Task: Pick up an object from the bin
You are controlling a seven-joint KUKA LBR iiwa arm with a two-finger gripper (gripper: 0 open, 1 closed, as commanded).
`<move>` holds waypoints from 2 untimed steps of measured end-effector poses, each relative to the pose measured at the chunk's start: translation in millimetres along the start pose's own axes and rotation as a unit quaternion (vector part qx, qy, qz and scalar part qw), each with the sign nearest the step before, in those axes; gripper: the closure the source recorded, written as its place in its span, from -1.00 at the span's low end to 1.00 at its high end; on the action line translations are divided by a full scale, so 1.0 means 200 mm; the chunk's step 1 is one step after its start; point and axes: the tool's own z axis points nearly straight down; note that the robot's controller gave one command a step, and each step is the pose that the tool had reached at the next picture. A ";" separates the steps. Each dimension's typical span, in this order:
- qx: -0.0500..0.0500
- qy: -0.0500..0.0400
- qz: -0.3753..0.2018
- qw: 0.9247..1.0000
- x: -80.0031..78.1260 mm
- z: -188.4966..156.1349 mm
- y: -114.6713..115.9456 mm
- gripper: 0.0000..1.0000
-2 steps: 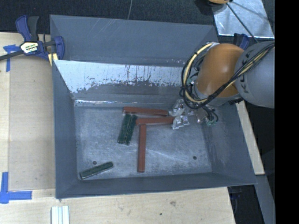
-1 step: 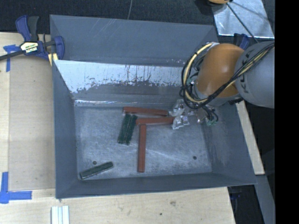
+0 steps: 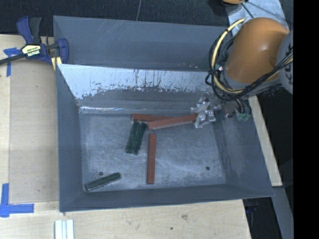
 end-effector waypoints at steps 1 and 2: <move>0.000 0.000 0.000 1.000 0.00 0.00 0.00 1.00; 0.001 -0.002 -0.197 0.980 0.03 -0.56 -0.16 1.00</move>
Offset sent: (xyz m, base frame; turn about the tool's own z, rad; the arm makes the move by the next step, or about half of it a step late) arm -0.0055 -0.0316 0.1109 -0.3985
